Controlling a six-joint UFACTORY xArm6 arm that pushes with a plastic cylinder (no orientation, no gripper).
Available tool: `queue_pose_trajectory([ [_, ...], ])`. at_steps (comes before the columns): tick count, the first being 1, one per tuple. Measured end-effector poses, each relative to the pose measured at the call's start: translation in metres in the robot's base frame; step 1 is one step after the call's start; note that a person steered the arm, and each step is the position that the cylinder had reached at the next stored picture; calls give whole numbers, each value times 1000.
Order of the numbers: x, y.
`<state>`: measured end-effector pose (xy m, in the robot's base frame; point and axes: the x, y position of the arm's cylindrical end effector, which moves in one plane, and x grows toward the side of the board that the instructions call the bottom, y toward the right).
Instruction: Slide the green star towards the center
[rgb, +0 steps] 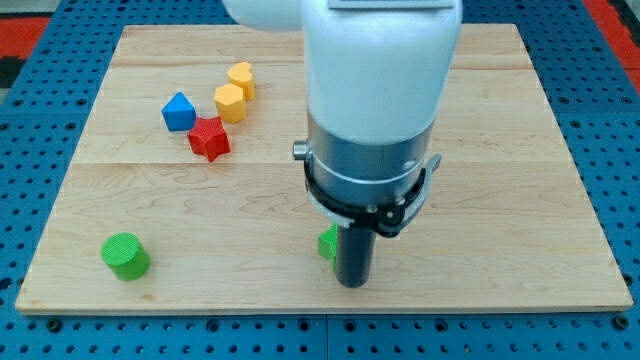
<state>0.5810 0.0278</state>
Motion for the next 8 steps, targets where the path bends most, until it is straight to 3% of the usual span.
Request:
queue_pose_trajectory([
  [3, -77, -22],
  [5, -81, -56],
  [6, -90, -41],
  [8, -151, -40],
])
